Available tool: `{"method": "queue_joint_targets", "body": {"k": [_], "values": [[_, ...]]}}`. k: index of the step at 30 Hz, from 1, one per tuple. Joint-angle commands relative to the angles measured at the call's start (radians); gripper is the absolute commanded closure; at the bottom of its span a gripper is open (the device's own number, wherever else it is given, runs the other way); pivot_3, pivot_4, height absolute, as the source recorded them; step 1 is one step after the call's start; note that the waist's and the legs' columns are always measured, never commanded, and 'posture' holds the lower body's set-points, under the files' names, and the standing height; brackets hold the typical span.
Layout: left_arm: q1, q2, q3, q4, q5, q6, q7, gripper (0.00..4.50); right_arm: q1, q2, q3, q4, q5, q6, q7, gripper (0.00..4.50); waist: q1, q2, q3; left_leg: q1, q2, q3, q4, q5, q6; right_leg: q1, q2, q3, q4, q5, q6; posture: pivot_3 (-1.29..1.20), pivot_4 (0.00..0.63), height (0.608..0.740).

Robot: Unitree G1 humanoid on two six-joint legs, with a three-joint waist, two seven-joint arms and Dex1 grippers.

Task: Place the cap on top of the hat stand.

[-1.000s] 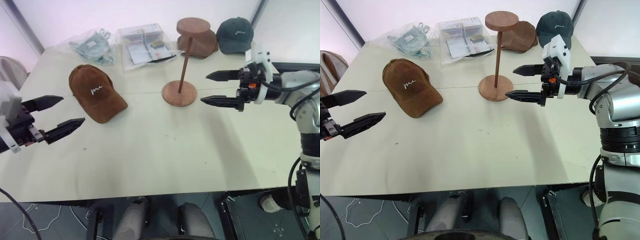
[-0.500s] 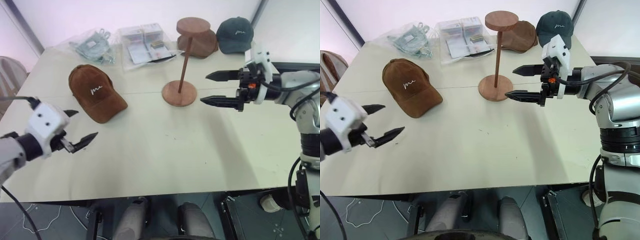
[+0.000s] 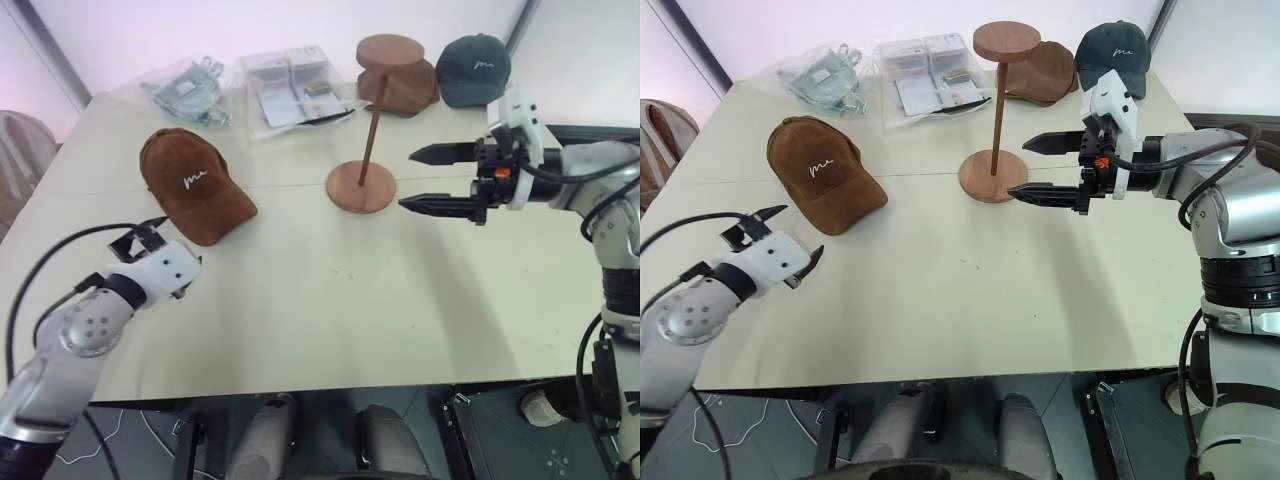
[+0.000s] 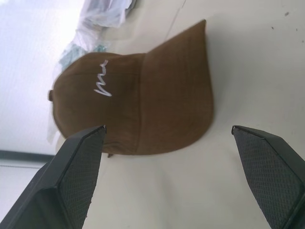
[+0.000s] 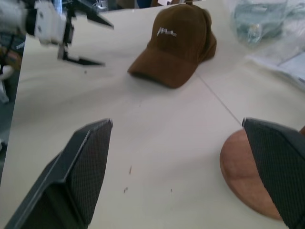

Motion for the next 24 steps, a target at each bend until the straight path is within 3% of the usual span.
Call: {"method": "queue_joint_targets", "body": {"k": [1,14,24], "values": [[-0.061,-0.056,-0.060,0.085,0.093,-0.043,0.057,0.05,-0.032,-0.020,-0.022,-0.038,0.014,0.009,0.003,0.00,0.000,0.000,0.000,0.000,0.000,0.000,0.000,0.000,0.000,0.000,0.000,0.000,0.000,0.000,0.000,0.00,0.150,0.740],[-0.222,-0.203,-0.156,0.394,0.255,-0.137,0.188,0.05,-0.029,-0.027,-0.033,-0.074,0.025,0.041,-0.016,0.00,0.003,0.000,0.000,0.000,0.000,0.000,0.003,0.000,0.000,0.001,0.000,-0.001,0.001,0.000,0.001,0.00,0.150,0.740],[-0.247,-0.278,-0.157,0.574,0.307,-0.210,0.314,0.05,-0.017,-0.041,-0.045,-0.086,0.035,0.047,-0.025,0.00,0.003,0.002,-0.002,0.002,0.000,-0.002,0.004,0.000,0.000,0.004,0.000,-0.002,0.003,0.000,0.001,0.00,0.150,0.740]]}}
